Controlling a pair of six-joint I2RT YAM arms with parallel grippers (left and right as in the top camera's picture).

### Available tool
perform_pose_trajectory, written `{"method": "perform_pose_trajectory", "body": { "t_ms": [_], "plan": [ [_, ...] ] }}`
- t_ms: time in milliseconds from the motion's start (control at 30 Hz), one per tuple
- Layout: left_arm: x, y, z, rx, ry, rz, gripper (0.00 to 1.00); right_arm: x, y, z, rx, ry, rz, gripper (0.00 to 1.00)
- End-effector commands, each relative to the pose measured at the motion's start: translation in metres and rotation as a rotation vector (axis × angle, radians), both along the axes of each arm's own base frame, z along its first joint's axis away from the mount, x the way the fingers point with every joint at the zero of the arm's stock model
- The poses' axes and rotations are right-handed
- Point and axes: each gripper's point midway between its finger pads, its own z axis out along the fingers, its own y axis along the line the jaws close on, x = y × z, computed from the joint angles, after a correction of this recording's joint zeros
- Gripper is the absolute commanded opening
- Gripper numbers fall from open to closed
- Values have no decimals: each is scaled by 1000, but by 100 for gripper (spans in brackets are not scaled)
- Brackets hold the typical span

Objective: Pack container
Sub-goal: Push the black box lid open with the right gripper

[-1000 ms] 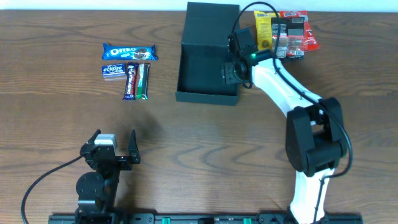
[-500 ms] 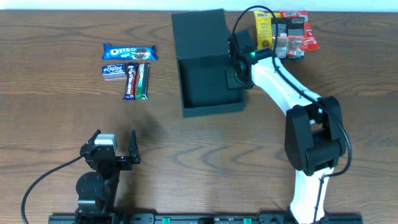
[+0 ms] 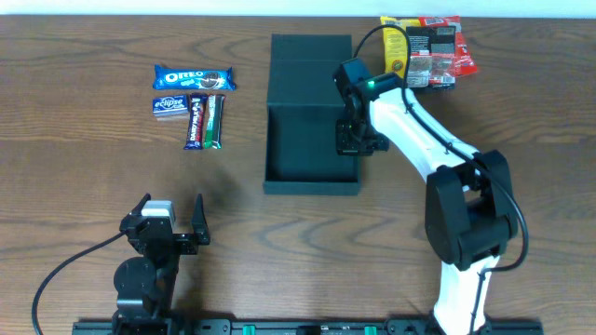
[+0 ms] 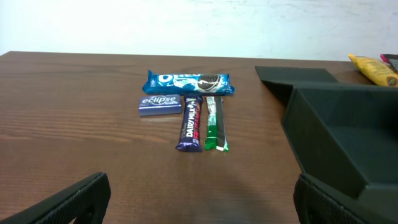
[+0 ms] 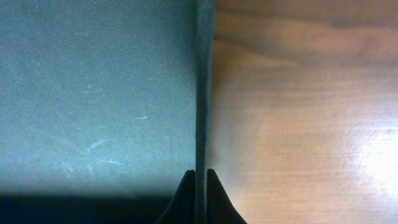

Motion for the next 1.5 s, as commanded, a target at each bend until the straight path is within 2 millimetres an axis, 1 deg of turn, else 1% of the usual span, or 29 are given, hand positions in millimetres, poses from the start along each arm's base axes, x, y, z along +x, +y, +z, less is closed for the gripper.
{"method": "perform_pose_trajectory", "body": {
  "t_ms": [0,100,200,333,500,633,667,700,733,767,800,900,933,1000,1067,1167,1233,1300,1367,1400,1467],
  "plan": [
    [0,1,-14,7,30,2,95,-14,1,19,29,-32,-20,1],
    [0,1,-14,7,30,2,96,-25,-6,18,44,-68,-22,1],
    [0,1,-14,7,30,2,95,-33,-7,17,58,-104,-16,1],
    [0,1,-14,7,30,2,96,-33,-5,13,66,-123,-11,1],
    [0,1,-14,7,30,2,95,-27,-3,14,72,-149,-6,1],
    [0,1,-14,7,30,2,95,-27,-4,14,70,-148,9,1],
    [0,1,-14,7,30,2,95,-27,-3,14,71,-147,13,11],
    [0,1,-14,7,30,2,95,-28,-2,14,71,-147,16,43],
    [0,1,-14,7,30,2,95,-28,-1,14,76,-145,25,71],
    [0,1,-14,7,30,2,95,-29,1,14,83,-142,36,91],
    [0,1,-14,7,30,2,96,-29,2,14,89,-140,44,99],
    [0,1,-14,6,30,2,95,-26,1,20,93,-144,39,99],
    [0,1,-14,6,30,2,95,-25,1,25,95,-151,37,99],
    [0,1,-14,7,30,2,95,-19,2,43,107,-185,49,99],
    [0,1,-14,7,30,2,95,-9,7,71,126,-251,85,99],
    [0,1,-14,7,30,2,95,5,12,123,157,-382,147,99],
    [0,1,-14,7,30,2,95,11,12,152,171,-464,172,99],
    [0,1,-14,7,30,2,95,19,9,184,173,-575,199,99],
    [0,1,-14,7,30,2,96,23,1,203,130,-650,218,99],
    [0,1,-14,7,30,2,96,24,-1,207,111,-667,230,99],
    [0,1,-14,7,30,2,95,25,-7,208,75,-675,248,99]
  ]
}}
